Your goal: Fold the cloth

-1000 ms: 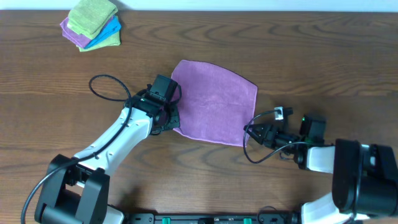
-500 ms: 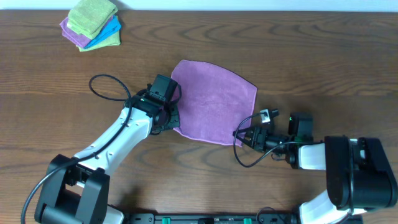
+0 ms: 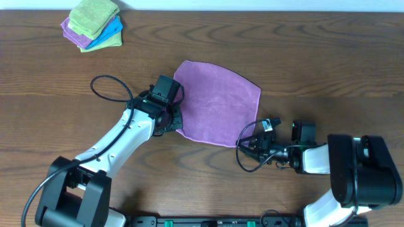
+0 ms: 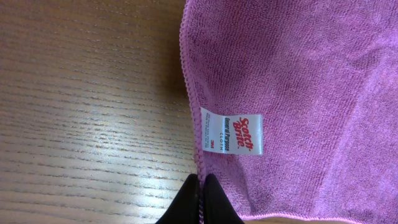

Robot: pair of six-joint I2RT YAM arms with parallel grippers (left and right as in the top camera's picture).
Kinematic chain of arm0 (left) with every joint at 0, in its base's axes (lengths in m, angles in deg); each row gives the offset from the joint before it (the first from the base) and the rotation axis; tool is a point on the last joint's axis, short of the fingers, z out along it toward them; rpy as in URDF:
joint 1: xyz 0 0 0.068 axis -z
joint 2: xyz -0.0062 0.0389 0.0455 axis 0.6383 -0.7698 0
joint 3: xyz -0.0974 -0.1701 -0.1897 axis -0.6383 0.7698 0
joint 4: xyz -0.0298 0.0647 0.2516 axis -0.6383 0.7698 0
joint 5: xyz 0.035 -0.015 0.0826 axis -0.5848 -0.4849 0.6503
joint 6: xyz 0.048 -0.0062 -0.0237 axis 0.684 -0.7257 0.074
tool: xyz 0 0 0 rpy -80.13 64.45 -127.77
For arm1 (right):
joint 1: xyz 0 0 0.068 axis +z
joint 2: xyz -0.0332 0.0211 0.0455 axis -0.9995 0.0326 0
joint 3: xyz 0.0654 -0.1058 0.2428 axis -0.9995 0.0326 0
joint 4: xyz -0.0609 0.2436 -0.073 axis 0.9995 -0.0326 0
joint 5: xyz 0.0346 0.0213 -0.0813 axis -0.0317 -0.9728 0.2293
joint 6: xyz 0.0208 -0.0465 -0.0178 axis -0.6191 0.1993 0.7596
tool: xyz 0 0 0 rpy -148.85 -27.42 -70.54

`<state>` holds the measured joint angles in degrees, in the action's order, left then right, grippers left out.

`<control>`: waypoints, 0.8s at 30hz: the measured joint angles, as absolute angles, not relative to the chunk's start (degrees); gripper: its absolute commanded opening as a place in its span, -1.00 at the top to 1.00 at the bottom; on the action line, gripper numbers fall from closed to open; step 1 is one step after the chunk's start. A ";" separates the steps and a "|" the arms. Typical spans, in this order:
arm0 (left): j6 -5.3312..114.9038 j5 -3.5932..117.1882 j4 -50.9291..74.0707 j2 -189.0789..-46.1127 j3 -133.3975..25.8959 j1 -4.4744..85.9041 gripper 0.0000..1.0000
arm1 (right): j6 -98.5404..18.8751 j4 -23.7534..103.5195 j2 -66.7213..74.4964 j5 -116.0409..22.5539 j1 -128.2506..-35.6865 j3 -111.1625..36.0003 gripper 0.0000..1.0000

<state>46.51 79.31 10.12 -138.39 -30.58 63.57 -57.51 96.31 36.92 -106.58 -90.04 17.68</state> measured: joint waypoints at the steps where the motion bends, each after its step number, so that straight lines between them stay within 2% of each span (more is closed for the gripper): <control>1: 46.51 79.29 10.12 -138.39 -30.58 63.57 0.89 | -57.51 96.24 36.95 -106.77 -90.37 17.79 -0.13; 3: 46.51 79.29 10.12 -138.39 -30.58 63.57 0.89 | -57.51 96.09 36.99 -107.17 -91.42 18.10 -0.11; 7: 46.51 79.29 10.10 -138.39 -30.58 63.57 0.88 | -57.56 95.87 37.01 -106.84 -93.17 18.67 0.13; 8: 46.51 79.31 10.10 -138.39 -30.58 63.57 0.89 | -57.56 95.91 37.03 -106.47 -93.37 18.78 0.23; 11: 46.54 79.31 10.10 -138.39 -30.58 63.57 0.90 | -57.47 96.20 36.68 -104.09 -93.50 18.73 0.74; 14: 46.56 79.29 10.07 -138.39 -30.58 63.57 0.89 | -57.54 96.33 36.42 -102.51 -93.50 18.62 0.93; 24: 47.65 79.29 9.46 -138.39 -30.58 63.57 0.89 | -57.58 94.97 36.25 -100.15 -93.52 16.48 0.96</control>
<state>47.65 79.29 9.46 -138.39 -30.58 63.57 -57.58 94.97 36.25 -100.15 -93.52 16.48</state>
